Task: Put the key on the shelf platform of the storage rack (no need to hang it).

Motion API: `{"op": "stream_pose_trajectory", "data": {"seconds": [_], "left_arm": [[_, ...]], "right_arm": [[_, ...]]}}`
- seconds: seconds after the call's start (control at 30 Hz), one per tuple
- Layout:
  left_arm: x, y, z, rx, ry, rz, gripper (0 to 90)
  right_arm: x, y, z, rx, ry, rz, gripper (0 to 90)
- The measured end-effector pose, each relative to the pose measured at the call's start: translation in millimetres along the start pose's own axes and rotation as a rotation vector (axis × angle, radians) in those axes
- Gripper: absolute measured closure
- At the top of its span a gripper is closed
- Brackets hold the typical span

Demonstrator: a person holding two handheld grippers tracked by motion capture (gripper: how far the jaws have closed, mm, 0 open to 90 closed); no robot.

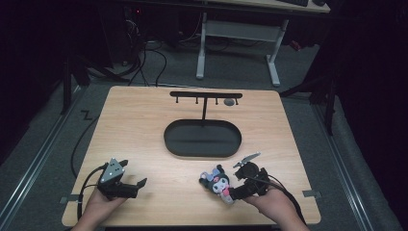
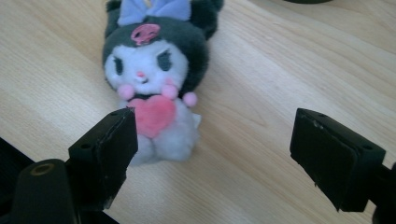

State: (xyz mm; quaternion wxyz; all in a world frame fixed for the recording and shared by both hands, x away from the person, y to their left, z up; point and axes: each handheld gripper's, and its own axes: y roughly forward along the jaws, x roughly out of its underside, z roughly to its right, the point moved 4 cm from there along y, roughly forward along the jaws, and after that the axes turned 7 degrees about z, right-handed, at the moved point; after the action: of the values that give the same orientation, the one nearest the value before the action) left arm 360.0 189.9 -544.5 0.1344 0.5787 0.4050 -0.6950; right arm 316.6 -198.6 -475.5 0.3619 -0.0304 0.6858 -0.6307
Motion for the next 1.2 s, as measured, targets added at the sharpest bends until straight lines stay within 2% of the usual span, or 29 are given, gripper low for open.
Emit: {"op": "stream_pose_trajectory", "data": {"seconds": [0.17, 0.23, 0.4, 0.43, 0.57, 0.73, 1.03, 1.2], "left_arm": [[-0.3, 0.4, 0.9, 0.005, 0.006, -0.003, 1.6], [-0.3, -0.2, 1.1, 0.005, 0.008, -0.003, 1.5], [1.5, 0.0, 2.6, 0.009, 0.010, -0.008, 1.6], [2.0, 0.3, 2.9, 0.009, 0.011, -0.011, 1.6], [1.6, -0.1, 3.6, 0.008, 0.012, -0.009, 1.6], [2.0, 0.5, 4.5, 0.013, 0.014, -0.014, 1.6], [0.3, 3.2, 5.4, 0.021, 0.016, -0.010, 1.6], [-2.4, 7.9, 9.1, 0.031, 0.032, -0.009, 1.6]], "right_arm": [[-1.0, 8.2, -11.5, -0.020, -0.019, -0.007, 15.0], [-1.0, 13.0, -16.1, -0.032, -0.043, -0.018, 14.6], [-1.1, 20.0, -20.3, -0.037, -0.077, -0.013, 14.1], [-0.7, 20.6, -22.4, -0.037, -0.062, -0.015, 14.1], [-0.6, 24.9, -27.7, -0.042, -0.085, -0.017, 14.1], [2.0, 30.6, -32.9, -0.047, -0.074, -0.021, 14.2], [8.9, 42.6, -35.2, -0.059, -0.066, -0.036, 15.4], [9.8, 45.6, -34.4, -0.066, -0.061, -0.021, 15.5]]}}
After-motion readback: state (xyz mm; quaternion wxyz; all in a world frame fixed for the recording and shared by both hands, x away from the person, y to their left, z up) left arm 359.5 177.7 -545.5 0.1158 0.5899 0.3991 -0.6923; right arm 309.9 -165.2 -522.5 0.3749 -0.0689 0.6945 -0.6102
